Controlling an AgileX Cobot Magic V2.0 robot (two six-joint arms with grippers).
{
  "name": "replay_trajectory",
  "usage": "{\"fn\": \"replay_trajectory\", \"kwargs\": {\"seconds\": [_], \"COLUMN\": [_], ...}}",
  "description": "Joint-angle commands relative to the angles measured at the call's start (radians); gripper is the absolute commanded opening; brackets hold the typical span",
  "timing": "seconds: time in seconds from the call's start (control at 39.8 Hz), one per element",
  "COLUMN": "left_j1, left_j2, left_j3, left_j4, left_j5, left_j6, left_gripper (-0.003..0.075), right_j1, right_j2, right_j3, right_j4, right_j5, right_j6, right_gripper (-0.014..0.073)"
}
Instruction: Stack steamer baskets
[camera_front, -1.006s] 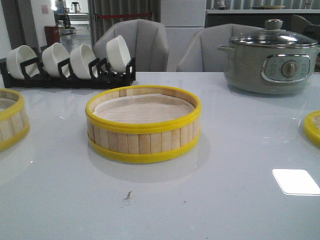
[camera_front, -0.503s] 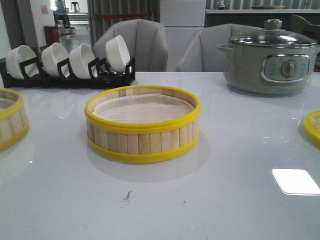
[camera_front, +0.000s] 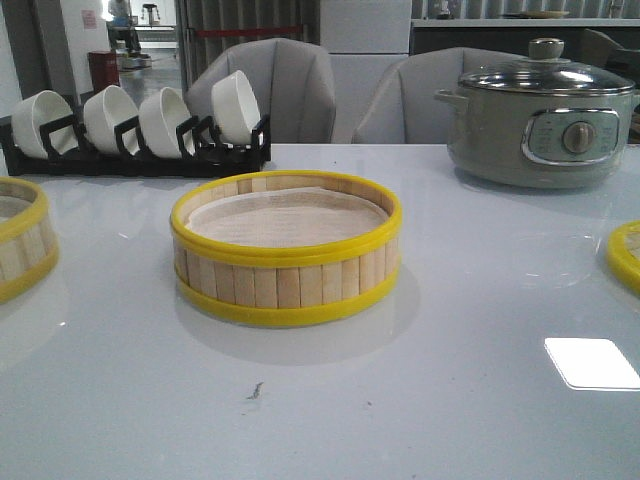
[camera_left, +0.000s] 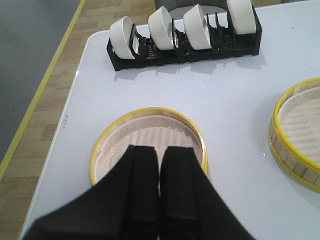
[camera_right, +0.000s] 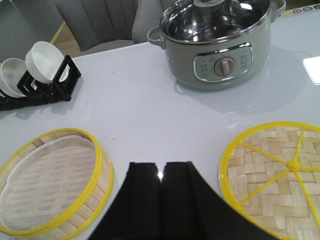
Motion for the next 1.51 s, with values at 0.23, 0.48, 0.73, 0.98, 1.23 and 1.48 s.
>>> {"fn": "replay_trajectory", "kwargs": {"seconds": [0.23, 0.48, 0.73, 0.98, 1.23, 1.48], "left_j1": [-0.01, -0.01, -0.01, -0.01, -0.01, -0.01], "left_j2": [-0.003, 0.028, 0.194, 0.459, 0.71, 0.897], "left_j3": [-0.032, -0.032, -0.032, -0.044, -0.099, -0.234], "left_j4": [-0.025, -0.064, -0.105, -0.105, -0.105, -0.105], "left_j5": [-0.067, -0.171, -0.16, -0.192, -0.242, -0.24], "left_j6": [-0.001, -0.001, -0.001, -0.001, -0.001, -0.001], "left_gripper": [0.0083, 0.0363, 0.0538, 0.0538, 0.0538, 0.0538], "right_j1": [-0.004, -0.004, -0.004, -0.004, -0.004, -0.004], "right_j2": [0.003, 0.003, 0.013, 0.014, 0.014, 0.014], "right_j3": [-0.037, -0.037, -0.037, -0.037, -0.037, -0.037], "right_j4": [-0.2, -0.204, -0.204, -0.204, -0.204, -0.204], "right_j5": [-0.078, -0.094, -0.094, -0.098, -0.099, -0.098], "right_j6": [-0.004, -0.004, -0.004, -0.003, -0.003, -0.003], "right_gripper": [0.0388, 0.0468, 0.0467, 0.0467, 0.0467, 0.0467]}}
